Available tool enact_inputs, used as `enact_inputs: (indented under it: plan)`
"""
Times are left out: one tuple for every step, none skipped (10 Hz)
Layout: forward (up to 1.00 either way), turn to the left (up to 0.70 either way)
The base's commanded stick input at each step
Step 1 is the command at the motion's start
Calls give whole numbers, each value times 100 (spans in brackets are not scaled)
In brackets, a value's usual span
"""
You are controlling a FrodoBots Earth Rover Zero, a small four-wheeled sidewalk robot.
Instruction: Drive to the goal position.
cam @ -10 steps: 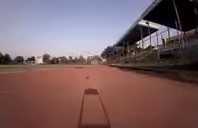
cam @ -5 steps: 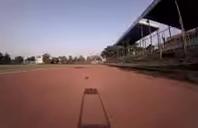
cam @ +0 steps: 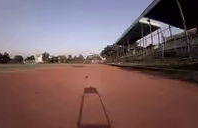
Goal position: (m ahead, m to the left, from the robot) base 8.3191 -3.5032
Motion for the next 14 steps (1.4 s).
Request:
enact_inputs:
  plan:
    - [70, 0]
    - [70, 0]
    - [70, 0]
    - [70, 0]
    - [70, 0]
    - [70, 0]
    - [70, 0]
    - [70, 0]
    - [70, 0]
    - [70, 0]
    - [70, 0]
    - [70, 0]
    - [70, 0]
    - [70, 0]
